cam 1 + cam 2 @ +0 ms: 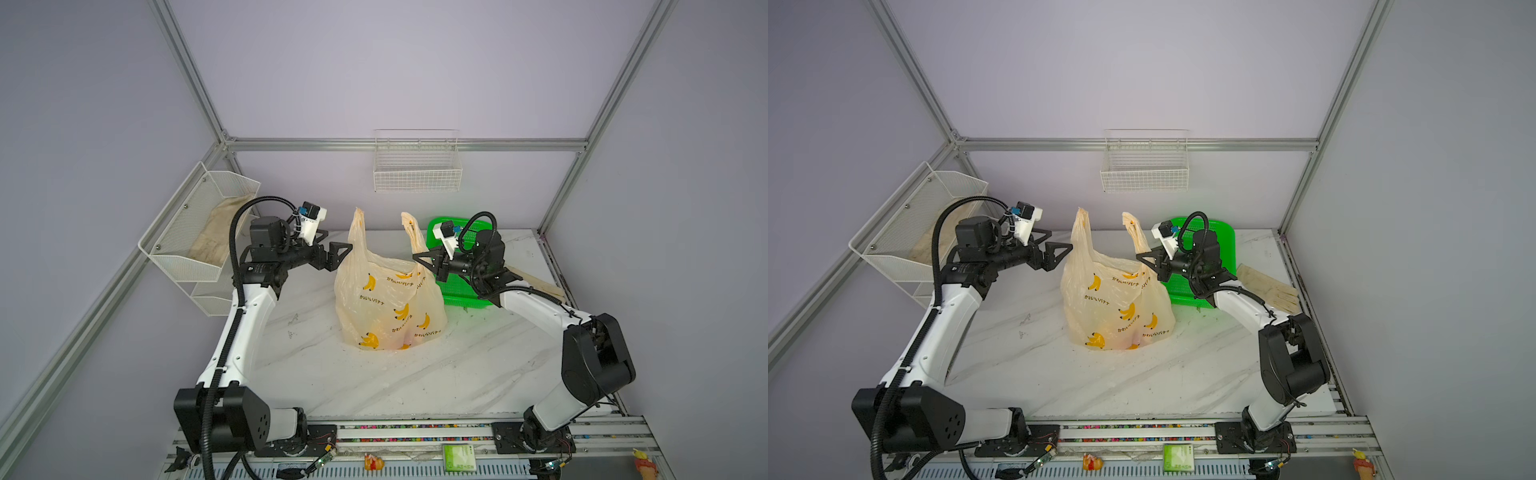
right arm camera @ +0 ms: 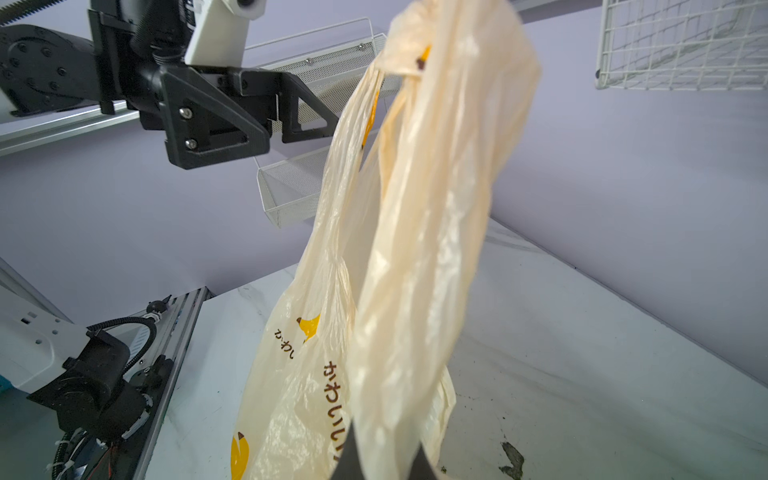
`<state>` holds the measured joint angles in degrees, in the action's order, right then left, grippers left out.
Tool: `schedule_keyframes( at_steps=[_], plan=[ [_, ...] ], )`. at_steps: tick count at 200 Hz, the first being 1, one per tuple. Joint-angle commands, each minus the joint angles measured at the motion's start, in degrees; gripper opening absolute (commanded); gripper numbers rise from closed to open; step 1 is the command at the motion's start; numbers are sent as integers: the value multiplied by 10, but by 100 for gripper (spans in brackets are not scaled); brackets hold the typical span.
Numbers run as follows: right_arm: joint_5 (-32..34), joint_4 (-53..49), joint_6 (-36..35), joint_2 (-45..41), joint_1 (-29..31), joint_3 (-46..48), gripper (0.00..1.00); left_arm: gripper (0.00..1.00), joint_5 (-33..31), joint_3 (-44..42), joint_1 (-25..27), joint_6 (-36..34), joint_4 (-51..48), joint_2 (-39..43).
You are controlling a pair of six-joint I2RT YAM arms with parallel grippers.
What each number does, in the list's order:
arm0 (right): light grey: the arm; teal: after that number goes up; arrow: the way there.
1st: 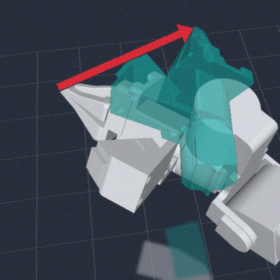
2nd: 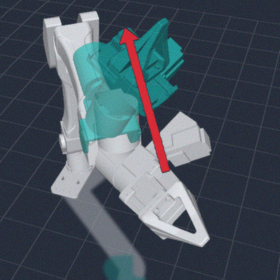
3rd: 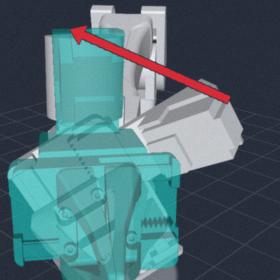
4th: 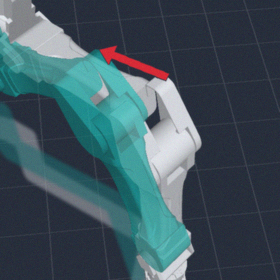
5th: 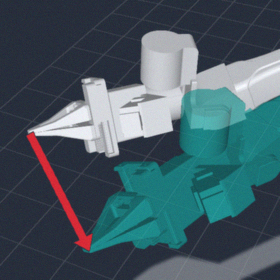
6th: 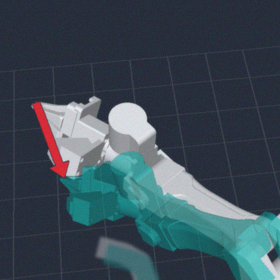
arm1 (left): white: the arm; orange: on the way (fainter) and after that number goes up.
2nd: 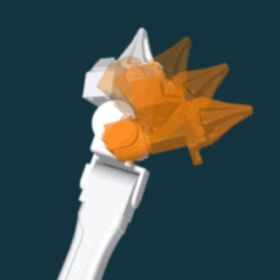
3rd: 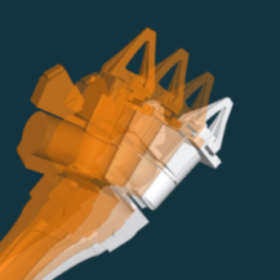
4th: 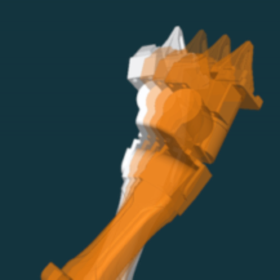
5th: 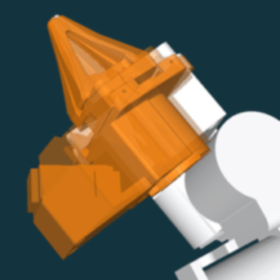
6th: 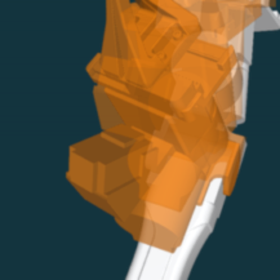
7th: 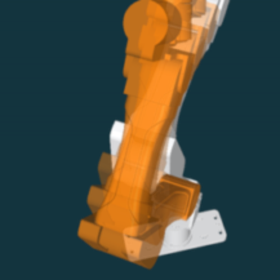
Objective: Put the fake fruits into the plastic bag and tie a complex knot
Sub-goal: 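Open and withdraw the left gripper while the right gripper holds its handle, then reach the left gripper to the nearer bag handle and grasp it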
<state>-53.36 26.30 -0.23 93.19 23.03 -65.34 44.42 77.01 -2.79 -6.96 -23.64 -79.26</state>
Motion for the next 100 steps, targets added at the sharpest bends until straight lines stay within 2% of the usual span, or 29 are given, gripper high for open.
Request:
schedule_keyframes(
  at_steps=[1, 42, 100],
  plan=[
    [-3, 22, 4, -16, 1, -4, 0, 98, 87, 19, -11, -71, 2, -39],
    [-1, 22, 4, -20, 0, -1, 0, 96, 152, 59, -21, -78, 11, -122],
    [-1, 24, 5, -13, 0, -3, 0, 79, 234, 118, -20, -47, 27, -204]
  ],
)
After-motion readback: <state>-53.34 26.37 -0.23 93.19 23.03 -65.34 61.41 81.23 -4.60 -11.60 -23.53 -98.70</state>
